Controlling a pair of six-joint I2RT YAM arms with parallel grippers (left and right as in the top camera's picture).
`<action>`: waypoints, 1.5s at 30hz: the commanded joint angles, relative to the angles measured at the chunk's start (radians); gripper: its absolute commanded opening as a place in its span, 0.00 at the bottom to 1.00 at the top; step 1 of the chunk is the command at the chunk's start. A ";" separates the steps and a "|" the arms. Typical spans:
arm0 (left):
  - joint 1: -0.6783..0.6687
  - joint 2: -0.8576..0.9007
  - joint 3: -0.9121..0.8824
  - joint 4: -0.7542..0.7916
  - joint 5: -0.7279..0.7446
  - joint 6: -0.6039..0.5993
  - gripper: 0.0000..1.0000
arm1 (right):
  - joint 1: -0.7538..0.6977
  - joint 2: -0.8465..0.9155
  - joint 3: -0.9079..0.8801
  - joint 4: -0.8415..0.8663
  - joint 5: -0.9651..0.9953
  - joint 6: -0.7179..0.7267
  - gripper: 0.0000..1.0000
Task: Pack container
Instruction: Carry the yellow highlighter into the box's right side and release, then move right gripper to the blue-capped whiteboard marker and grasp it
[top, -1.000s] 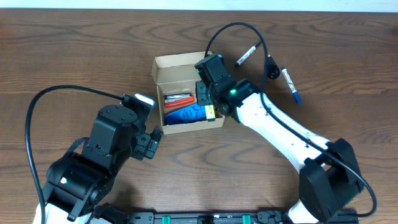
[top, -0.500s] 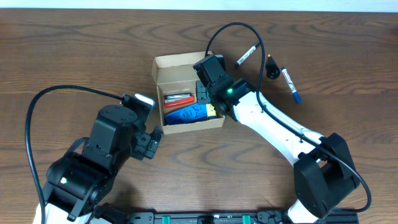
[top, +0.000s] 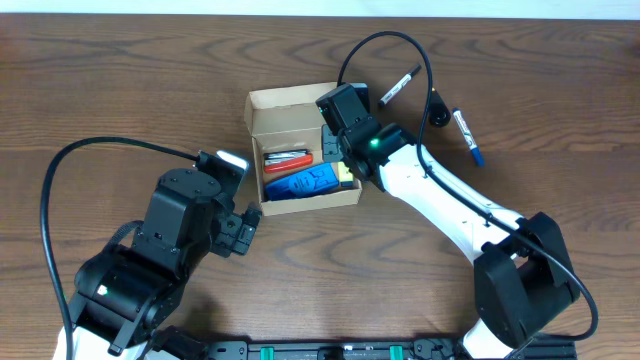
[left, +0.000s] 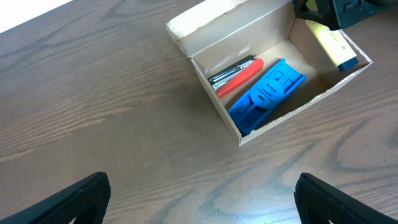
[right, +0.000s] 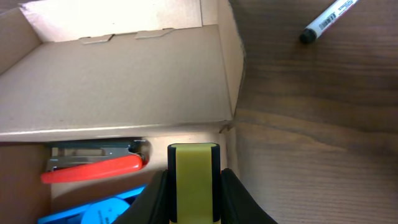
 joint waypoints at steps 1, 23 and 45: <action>0.001 0.000 0.012 -0.003 0.007 0.018 0.95 | -0.004 0.020 0.027 0.002 0.029 -0.008 0.10; 0.001 0.000 0.012 -0.003 0.007 0.018 0.95 | -0.008 -0.057 0.045 -0.018 0.014 -0.026 0.52; 0.001 0.000 0.012 -0.003 0.007 0.018 0.95 | -0.610 -0.142 0.058 -0.131 -0.166 -0.518 0.58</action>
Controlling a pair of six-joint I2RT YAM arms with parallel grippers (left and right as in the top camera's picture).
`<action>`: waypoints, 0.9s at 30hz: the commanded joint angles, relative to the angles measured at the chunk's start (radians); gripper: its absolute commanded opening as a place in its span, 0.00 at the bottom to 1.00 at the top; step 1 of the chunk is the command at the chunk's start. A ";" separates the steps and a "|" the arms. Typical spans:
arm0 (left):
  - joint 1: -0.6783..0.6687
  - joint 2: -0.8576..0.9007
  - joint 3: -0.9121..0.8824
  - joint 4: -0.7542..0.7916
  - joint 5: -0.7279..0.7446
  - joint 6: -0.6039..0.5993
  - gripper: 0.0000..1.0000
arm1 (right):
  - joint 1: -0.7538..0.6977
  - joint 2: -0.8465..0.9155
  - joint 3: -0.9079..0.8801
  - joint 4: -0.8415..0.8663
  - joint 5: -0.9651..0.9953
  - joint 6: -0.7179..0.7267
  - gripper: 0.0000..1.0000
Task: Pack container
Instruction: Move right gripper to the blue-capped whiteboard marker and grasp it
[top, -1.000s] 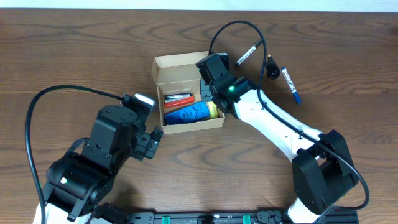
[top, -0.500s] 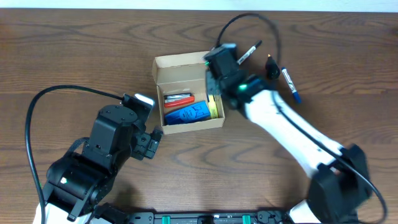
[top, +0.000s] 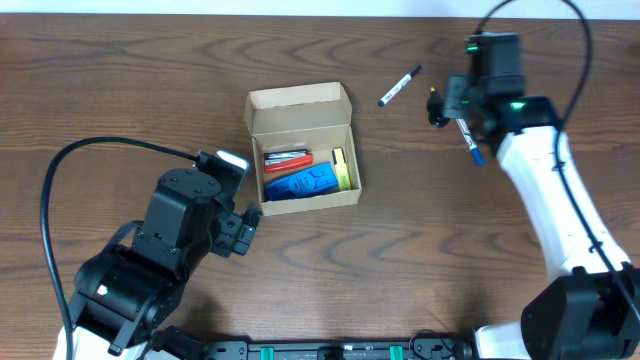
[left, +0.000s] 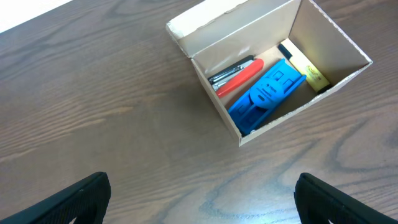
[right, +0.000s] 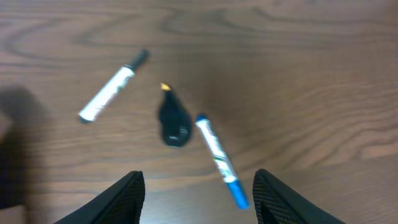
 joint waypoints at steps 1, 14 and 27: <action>0.001 0.000 0.012 -0.003 0.007 0.018 0.95 | -0.082 0.053 -0.002 -0.014 -0.163 -0.146 0.59; 0.001 0.000 0.012 -0.003 0.007 0.018 0.95 | -0.163 0.299 -0.002 0.025 -0.247 -0.304 0.57; 0.001 0.000 0.012 -0.003 0.007 0.018 0.95 | -0.189 0.438 -0.002 0.068 -0.247 -0.364 0.49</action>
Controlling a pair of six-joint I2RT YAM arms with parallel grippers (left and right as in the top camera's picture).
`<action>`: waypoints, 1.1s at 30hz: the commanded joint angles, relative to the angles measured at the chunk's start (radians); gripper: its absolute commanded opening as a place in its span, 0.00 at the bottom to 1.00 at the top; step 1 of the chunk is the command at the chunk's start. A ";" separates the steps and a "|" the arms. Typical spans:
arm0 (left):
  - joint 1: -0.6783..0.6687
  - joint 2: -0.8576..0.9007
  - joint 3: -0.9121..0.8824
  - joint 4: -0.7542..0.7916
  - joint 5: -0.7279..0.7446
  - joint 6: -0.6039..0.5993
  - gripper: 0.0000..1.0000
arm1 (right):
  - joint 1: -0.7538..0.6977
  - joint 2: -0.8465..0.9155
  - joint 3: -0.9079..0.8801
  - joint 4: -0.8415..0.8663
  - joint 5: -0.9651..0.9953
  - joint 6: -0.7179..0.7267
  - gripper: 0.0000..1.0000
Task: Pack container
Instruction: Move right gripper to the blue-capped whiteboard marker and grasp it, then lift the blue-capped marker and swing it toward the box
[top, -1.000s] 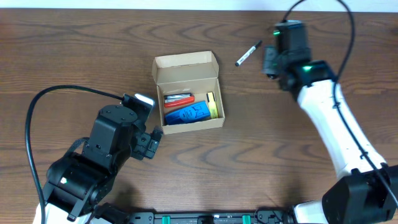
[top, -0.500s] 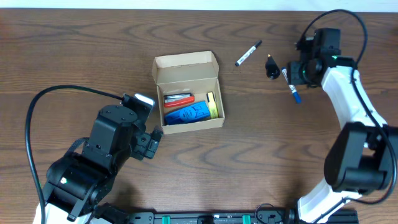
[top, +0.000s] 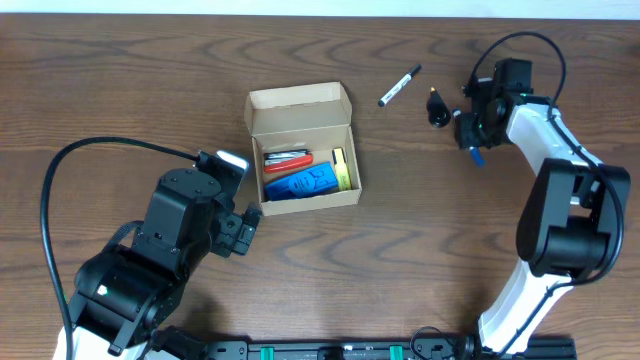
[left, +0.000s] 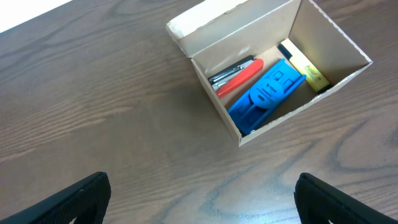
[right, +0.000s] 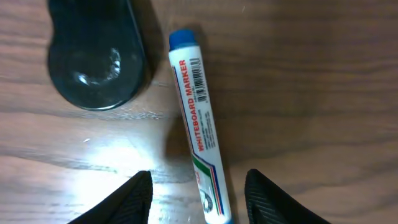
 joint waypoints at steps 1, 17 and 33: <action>0.001 0.000 0.012 -0.003 0.008 0.018 0.95 | -0.010 0.025 -0.001 0.014 -0.005 -0.026 0.49; 0.001 0.000 0.012 -0.003 0.008 0.018 0.95 | -0.013 0.082 -0.001 0.046 -0.027 -0.021 0.29; 0.001 0.000 0.012 -0.003 0.008 0.018 0.95 | 0.017 -0.133 0.014 -0.037 -0.065 0.050 0.07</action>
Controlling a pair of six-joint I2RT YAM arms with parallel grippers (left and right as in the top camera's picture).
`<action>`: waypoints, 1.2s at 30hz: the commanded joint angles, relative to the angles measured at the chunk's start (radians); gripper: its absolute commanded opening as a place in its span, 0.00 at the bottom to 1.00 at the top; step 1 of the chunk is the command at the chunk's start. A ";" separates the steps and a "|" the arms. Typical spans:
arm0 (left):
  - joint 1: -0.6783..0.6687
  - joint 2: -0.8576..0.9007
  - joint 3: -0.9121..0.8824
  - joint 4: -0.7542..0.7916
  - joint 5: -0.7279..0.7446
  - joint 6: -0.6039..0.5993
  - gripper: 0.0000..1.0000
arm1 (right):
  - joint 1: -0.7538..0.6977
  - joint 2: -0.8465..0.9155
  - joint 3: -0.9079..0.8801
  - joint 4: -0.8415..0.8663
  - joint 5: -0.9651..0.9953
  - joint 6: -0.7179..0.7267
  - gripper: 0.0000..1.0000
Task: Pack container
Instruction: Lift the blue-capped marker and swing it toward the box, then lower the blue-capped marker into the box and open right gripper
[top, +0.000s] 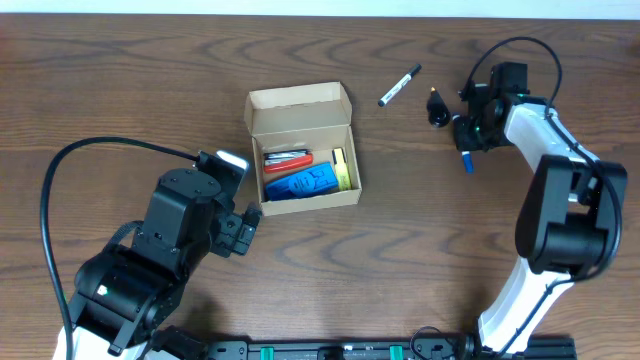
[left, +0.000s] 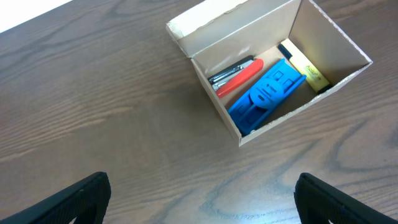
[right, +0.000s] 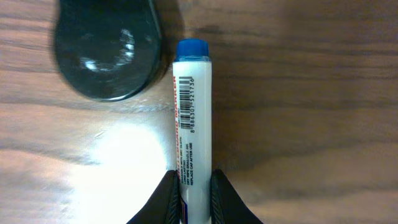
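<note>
The open cardboard box (top: 257, 150) sits mid-table and holds a red stapler (left: 239, 76), a blue piece (left: 267, 93) and a yellow highlighter (left: 305, 65). At the far right my right gripper (right: 191, 193) is shut on the white whiteboard marker with blue cap (right: 190, 118), its blue end (top: 466, 160) showing below the wrist. A black rounded object (right: 106, 53) lies just beside the marker. My left gripper (left: 199, 199) hangs open over bare wood, in front of the box.
A black-capped white marker (top: 399, 86) lies on the table between the box and the right arm. The black rounded object (top: 436, 108) sits just left of the right wrist. The left arm's bulk and cable fill the lower left.
My right gripper was open astride the blue whiteboard marker; now its fingers are shut on the marker's barrel. The marker now lies straight in the wrist view. The left arm has not moved.
My right gripper held the yellow highlighter inside the box. Then the highlighter lay in the box and the gripper was open over the pens at the far right. It came down astride the blue whiteboard marker, and now grips it.
</note>
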 joint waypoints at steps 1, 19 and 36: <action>0.001 0.000 0.012 -0.003 0.007 0.018 0.95 | 0.021 -0.153 0.011 0.002 -0.023 0.018 0.04; 0.001 0.000 0.012 -0.003 0.007 0.018 0.95 | 0.507 -0.391 0.010 0.128 -0.148 -0.336 0.01; 0.001 0.000 0.012 -0.003 0.007 0.018 0.95 | 0.754 -0.158 0.010 0.087 -0.168 -0.837 0.01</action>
